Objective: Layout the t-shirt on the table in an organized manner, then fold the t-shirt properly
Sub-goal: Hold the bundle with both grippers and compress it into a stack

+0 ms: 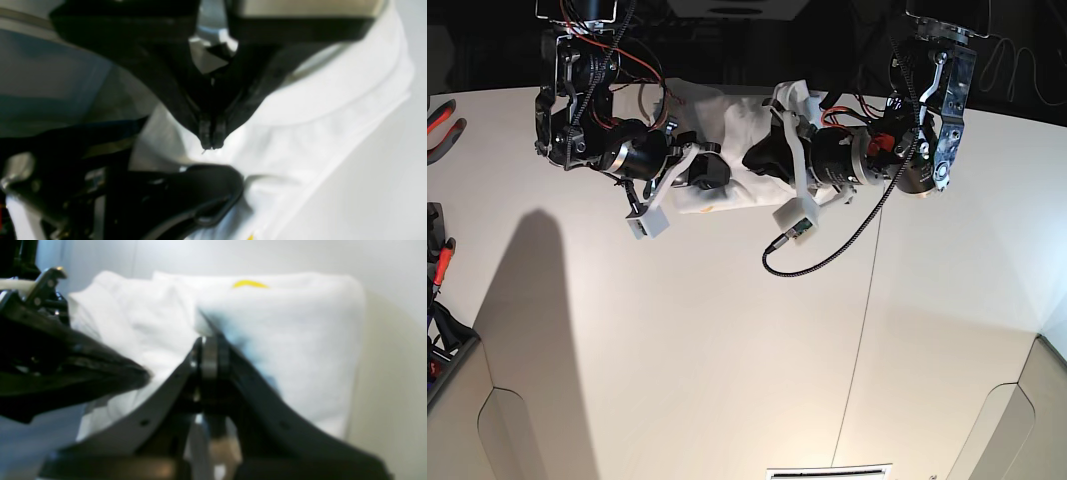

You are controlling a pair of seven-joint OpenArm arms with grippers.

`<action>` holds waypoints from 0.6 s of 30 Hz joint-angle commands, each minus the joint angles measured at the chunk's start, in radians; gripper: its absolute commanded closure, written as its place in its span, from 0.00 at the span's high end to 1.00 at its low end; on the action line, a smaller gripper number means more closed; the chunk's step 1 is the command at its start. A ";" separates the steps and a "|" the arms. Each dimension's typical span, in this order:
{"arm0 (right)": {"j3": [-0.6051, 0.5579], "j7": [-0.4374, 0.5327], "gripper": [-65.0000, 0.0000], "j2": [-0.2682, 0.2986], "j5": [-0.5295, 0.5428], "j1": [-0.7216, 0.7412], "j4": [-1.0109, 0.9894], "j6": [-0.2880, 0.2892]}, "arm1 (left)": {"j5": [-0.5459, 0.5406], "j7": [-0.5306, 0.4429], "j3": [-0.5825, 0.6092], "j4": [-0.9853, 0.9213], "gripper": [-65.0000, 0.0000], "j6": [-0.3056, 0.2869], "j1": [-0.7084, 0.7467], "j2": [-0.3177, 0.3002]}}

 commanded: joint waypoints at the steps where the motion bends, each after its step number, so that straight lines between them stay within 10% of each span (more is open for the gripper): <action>1: -0.003 -0.002 0.00 0.005 -0.011 0.018 -0.011 -0.005 | 0.011 -0.028 -0.001 0.008 0.00 0.018 -0.008 0.002; 9: -0.003 -0.018 0.00 0.008 0.014 0.047 -0.026 -0.004 | 0.166 -0.097 -0.001 -0.070 0.00 0.085 -0.008 -0.002; 18: -0.003 -0.174 0.00 0.010 0.138 0.139 0.104 0.029 | -0.060 -0.124 -0.001 0.055 0.00 0.031 -0.027 -0.006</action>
